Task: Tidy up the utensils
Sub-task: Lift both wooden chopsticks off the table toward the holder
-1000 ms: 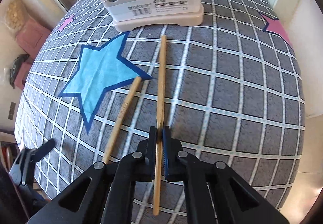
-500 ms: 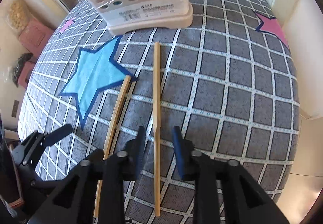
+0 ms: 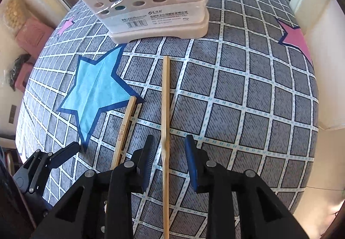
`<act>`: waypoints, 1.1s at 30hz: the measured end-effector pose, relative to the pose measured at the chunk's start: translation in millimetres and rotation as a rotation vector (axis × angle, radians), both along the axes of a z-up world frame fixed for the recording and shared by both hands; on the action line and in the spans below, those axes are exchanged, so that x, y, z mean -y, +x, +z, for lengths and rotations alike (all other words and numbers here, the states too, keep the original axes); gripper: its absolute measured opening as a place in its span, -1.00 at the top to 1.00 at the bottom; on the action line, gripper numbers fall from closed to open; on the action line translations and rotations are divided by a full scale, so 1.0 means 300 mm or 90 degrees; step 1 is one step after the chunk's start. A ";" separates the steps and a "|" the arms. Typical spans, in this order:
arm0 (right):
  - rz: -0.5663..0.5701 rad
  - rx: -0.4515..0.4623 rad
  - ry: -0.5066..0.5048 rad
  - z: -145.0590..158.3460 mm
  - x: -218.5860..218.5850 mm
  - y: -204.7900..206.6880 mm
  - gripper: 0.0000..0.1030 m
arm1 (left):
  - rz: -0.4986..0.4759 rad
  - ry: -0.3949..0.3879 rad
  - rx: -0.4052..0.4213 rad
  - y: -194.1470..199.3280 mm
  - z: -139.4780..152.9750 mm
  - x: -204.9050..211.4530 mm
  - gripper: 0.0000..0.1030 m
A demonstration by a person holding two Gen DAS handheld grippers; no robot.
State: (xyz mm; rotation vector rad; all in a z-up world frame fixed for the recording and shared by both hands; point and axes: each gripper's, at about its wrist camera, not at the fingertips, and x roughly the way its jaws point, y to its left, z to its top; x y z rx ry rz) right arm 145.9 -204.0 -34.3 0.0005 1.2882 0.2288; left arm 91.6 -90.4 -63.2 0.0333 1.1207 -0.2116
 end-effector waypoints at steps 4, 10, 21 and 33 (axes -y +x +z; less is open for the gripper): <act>0.007 -0.016 -0.018 -0.023 -0.026 0.020 0.39 | -0.002 0.008 0.001 0.004 -0.002 0.004 -0.92; 0.038 -0.024 -0.072 -0.035 -0.087 0.034 0.39 | -0.006 0.023 0.004 0.006 -0.005 0.012 -0.92; 0.027 -0.030 -0.023 -0.039 -0.053 0.048 0.88 | -0.010 0.041 -0.007 0.013 -0.005 0.025 -0.92; 0.035 0.033 0.081 0.030 0.065 -0.083 0.88 | -0.062 0.055 -0.056 0.055 0.014 0.081 -0.45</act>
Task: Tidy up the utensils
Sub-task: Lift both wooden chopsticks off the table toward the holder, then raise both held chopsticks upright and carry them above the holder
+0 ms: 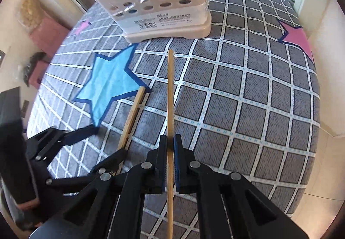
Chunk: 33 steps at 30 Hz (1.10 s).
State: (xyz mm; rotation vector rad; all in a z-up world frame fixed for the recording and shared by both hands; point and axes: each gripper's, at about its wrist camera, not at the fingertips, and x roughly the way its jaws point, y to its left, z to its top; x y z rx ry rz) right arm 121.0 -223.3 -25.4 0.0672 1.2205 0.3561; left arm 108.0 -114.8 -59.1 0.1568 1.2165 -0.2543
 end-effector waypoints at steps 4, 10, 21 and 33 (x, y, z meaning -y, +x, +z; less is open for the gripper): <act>0.002 0.005 0.017 0.016 0.030 -0.018 0.88 | -0.027 0.012 -0.011 0.004 0.005 0.032 -0.31; -0.003 0.014 0.044 0.028 0.059 -0.060 0.88 | -0.046 -0.002 -0.003 -0.003 0.004 0.043 0.13; -0.015 0.021 0.049 0.004 0.074 -0.102 0.88 | -0.009 -0.039 0.099 -0.122 0.009 -0.018 0.30; -0.027 0.042 0.055 -0.001 0.080 -0.129 0.88 | 0.045 -0.096 0.168 -0.172 0.058 -0.111 0.30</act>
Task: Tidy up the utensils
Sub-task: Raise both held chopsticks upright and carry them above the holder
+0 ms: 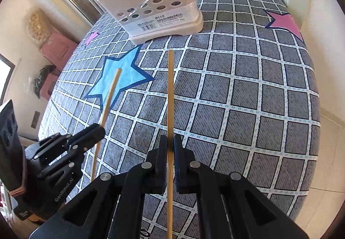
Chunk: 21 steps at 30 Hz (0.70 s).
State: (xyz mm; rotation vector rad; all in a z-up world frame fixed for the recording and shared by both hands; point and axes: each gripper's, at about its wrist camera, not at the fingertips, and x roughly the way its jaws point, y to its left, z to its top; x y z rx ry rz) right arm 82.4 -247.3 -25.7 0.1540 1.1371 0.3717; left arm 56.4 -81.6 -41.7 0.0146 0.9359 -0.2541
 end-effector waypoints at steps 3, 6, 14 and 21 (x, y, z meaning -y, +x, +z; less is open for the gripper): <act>-0.004 0.010 0.008 0.009 0.001 -0.008 0.88 | 0.012 -0.012 0.013 -0.005 0.015 -0.009 0.30; -0.006 0.018 0.011 0.017 0.000 -0.014 0.88 | 0.020 -0.006 0.040 -0.017 0.043 -0.011 0.30; -0.010 0.040 0.021 0.049 0.002 -0.021 0.88 | 0.025 -0.005 0.086 -0.026 0.100 -0.005 0.30; -0.015 0.075 0.014 0.084 -0.002 -0.020 0.88 | 0.031 -0.014 0.106 -0.023 0.129 -0.019 0.30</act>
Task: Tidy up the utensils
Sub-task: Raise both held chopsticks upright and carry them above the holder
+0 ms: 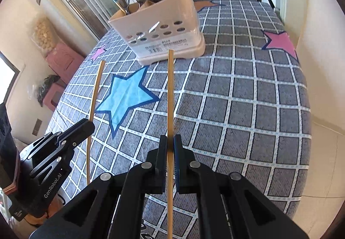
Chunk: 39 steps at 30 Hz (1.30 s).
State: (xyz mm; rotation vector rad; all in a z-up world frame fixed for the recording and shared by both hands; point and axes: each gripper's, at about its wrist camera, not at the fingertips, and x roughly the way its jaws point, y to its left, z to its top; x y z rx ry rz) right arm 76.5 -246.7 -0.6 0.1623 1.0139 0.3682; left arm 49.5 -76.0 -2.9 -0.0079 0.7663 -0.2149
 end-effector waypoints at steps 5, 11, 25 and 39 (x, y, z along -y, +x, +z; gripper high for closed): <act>-0.001 0.025 -0.001 0.025 -0.007 0.008 0.88 | 0.010 -0.007 0.011 0.009 0.016 -0.018 0.30; -0.002 0.078 0.002 0.067 -0.009 0.015 0.88 | 0.022 -0.015 0.024 0.033 0.042 -0.037 0.30; 0.015 0.132 0.022 0.155 -0.013 0.093 0.88 | 0.037 -0.060 0.052 0.156 0.157 -0.098 0.30; -0.014 0.236 0.064 0.376 0.002 0.288 0.88 | 0.071 -0.106 0.140 0.411 0.381 -0.147 0.30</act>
